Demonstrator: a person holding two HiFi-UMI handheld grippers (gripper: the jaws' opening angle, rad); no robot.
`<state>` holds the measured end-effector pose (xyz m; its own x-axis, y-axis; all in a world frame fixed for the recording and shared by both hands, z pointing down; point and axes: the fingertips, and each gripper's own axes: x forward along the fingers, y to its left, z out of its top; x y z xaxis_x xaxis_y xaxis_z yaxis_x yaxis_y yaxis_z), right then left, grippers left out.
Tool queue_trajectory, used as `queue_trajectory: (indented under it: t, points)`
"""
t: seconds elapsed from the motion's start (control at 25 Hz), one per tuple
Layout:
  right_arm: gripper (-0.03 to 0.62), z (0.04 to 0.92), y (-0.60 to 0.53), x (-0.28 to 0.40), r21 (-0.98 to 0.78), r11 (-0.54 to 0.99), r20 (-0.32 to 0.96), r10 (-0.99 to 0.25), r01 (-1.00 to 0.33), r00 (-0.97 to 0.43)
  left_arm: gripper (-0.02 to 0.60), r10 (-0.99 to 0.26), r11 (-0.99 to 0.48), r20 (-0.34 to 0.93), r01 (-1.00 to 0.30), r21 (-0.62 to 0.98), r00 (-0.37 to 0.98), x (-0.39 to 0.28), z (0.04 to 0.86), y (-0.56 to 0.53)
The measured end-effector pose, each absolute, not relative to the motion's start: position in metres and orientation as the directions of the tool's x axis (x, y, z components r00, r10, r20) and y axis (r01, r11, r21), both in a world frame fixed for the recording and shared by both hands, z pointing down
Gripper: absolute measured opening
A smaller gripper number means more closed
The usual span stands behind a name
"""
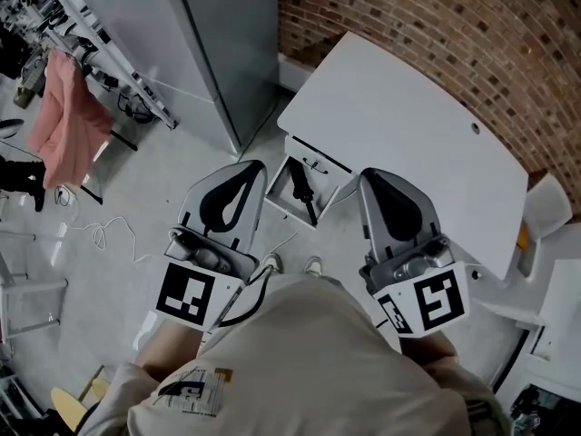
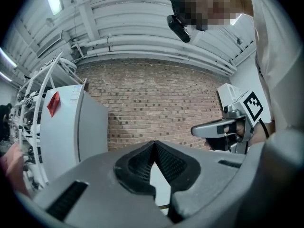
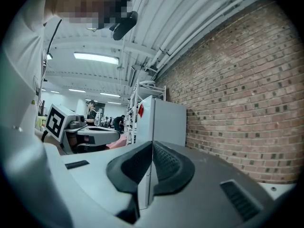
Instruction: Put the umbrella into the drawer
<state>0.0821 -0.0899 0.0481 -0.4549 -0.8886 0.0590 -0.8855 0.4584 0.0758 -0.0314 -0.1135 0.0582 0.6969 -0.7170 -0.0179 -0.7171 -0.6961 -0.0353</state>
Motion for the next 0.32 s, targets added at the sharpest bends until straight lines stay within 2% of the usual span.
queue_trajectory:
  t: [0.16, 0.32]
  points:
    - [0.011, 0.045, -0.085, 0.079, 0.077, 0.459, 0.051, -0.888, -0.885, -0.457, 0.008, -0.713, -0.700, -0.031, -0.713, -0.045, 0.701, -0.035, 0.056, -0.109]
    - [0.011, 0.044, -0.081, 0.079, 0.076, 0.455, 0.047, -0.890, -0.887, -0.453, 0.008, -0.691, -0.710, -0.106, -0.699, -0.083, 0.715, -0.034, 0.046, -0.103]
